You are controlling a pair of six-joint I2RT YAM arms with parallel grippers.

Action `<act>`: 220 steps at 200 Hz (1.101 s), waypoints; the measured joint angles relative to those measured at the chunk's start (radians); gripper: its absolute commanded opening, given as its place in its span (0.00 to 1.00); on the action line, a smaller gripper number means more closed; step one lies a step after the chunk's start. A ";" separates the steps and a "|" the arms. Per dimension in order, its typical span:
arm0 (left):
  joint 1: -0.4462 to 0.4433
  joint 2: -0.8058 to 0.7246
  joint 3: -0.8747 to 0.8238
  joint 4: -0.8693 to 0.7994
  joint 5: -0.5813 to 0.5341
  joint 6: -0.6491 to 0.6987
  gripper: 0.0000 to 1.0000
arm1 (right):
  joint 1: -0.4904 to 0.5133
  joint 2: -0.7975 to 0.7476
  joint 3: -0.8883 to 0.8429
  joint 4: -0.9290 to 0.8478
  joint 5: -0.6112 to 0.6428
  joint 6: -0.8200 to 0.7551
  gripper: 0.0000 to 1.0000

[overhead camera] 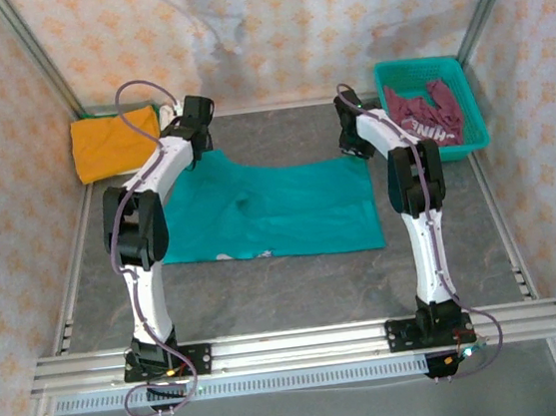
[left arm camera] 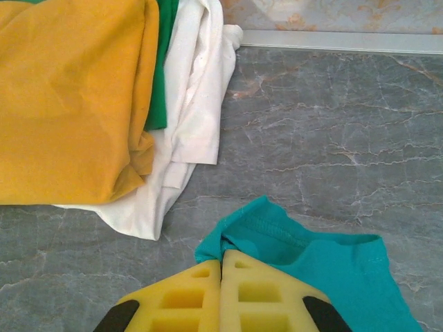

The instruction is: Fold and stack the t-shirts

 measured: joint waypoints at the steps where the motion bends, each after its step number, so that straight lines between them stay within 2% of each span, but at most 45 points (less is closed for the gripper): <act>1: 0.000 0.000 0.000 0.000 0.000 0.000 0.00 | 0.000 0.000 0.000 0.001 -0.001 0.000 0.14; 27: 0.006 0.015 0.019 -0.002 0.001 -0.002 0.00 | 0.000 0.002 0.000 0.003 -0.014 0.006 0.01; 35: 0.010 0.021 0.029 -0.003 0.002 -0.002 0.00 | 0.000 0.002 0.000 0.006 -0.016 0.009 0.00; 86: 0.033 0.072 0.133 -0.019 0.004 -0.014 0.00 | 0.000 0.002 0.008 0.066 -0.007 0.010 0.00; 122: 0.034 0.100 0.200 -0.027 0.004 -0.016 0.00 | 0.000 0.002 0.081 0.077 -0.005 0.010 0.00; 130: 0.034 0.100 0.205 -0.031 0.004 -0.016 0.00 | 0.000 0.002 0.100 0.079 -0.008 0.010 0.13; 132: 0.034 0.100 0.206 -0.032 0.004 -0.016 0.00 | 0.000 0.002 0.104 0.080 -0.009 0.014 0.10; 136: 0.034 0.100 0.208 -0.032 0.004 -0.016 0.00 | 0.000 0.002 0.110 0.082 -0.009 0.013 0.00; 171: 0.034 0.100 0.208 -0.036 0.004 -0.016 0.00 | 0.000 0.002 0.084 0.106 -0.024 0.025 0.00; 220: 0.043 0.081 0.130 -0.019 0.004 -0.015 0.00 | 0.000 -0.035 -0.082 0.191 -0.019 0.026 0.00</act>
